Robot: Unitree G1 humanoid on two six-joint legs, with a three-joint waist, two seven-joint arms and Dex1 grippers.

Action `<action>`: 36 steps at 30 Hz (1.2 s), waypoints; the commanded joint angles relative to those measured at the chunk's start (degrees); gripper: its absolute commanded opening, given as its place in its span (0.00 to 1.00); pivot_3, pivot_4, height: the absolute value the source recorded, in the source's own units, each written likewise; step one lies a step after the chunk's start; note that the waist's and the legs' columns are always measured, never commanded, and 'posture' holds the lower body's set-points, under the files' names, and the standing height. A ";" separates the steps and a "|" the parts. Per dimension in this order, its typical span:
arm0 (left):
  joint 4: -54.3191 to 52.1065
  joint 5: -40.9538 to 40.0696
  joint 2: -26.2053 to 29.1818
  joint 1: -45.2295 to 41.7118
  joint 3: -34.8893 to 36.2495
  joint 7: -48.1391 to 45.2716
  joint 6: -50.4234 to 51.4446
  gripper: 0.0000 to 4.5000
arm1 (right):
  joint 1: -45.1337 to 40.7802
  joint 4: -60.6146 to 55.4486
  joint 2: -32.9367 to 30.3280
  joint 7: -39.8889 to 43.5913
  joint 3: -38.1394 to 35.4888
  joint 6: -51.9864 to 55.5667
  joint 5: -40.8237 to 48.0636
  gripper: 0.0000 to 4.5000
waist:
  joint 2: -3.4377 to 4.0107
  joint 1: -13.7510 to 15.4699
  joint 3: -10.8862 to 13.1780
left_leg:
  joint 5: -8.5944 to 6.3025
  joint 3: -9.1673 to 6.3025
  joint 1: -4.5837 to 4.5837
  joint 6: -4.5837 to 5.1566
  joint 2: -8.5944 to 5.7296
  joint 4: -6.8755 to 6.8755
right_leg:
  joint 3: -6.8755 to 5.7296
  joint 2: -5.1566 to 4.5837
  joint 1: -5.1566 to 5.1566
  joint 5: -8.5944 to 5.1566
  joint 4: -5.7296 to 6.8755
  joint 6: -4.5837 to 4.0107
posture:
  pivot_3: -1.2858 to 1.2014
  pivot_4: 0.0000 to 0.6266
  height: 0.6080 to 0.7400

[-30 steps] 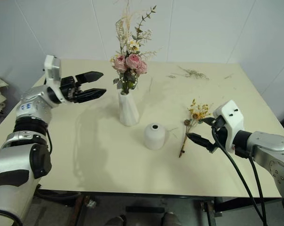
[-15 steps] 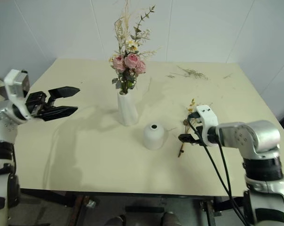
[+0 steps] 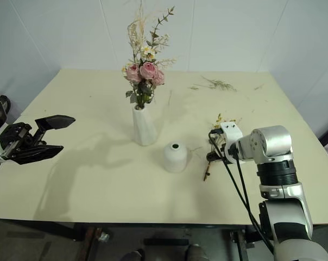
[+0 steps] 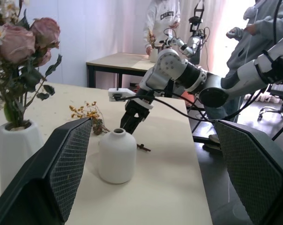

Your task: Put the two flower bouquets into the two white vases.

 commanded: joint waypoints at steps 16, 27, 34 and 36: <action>-3.18 0.25 -2.00 -0.10 1.83 -4.41 0.76 1.00 | -2.35 2.07 4.01 -2.39 2.13 2.75 -2.45 0.66 | -0.02 -0.09 -0.02 | 0.00 -0.02 0.00 0.00 0.00 -0.05 | 0.00 0.01 -0.01 -0.01 -0.04 -0.02 | 0.52 0.24 1.00; 0.03 2.26 -3.19 -3.78 -0.25 -5.97 0.32 1.00 | 0.29 -4.09 2.66 -4.35 -1.29 2.75 0.81 0.01 | -0.03 0.11 -0.02 | 0.00 -0.02 0.01 0.00 0.01 -0.07 | -0.01 0.01 0.00 -0.01 -0.06 -0.02 | 0.52 0.24 1.00; 2.33 2.70 -3.36 -6.03 -1.95 -6.42 -0.23 1.00 | 2.00 -14.54 3.41 -8.07 -7.48 -6.92 -4.99 0.01 | -0.02 0.13 -0.01 | 0.00 -0.02 -0.09 0.00 0.01 -0.15 | -0.01 0.01 -0.11 -0.02 -0.08 -0.02 | 0.52 0.24 1.00; 3.01 2.52 -3.52 -6.91 -3.05 -6.42 -0.35 1.00 | 2.97 -16.63 4.61 -9.43 -9.21 -16.76 -6.82 0.01 | -0.02 0.09 -0.01 | 0.00 -0.01 -0.08 0.00 0.01 -0.16 | -0.01 0.01 -0.12 -0.02 -0.09 -0.02 | 0.52 0.24 1.00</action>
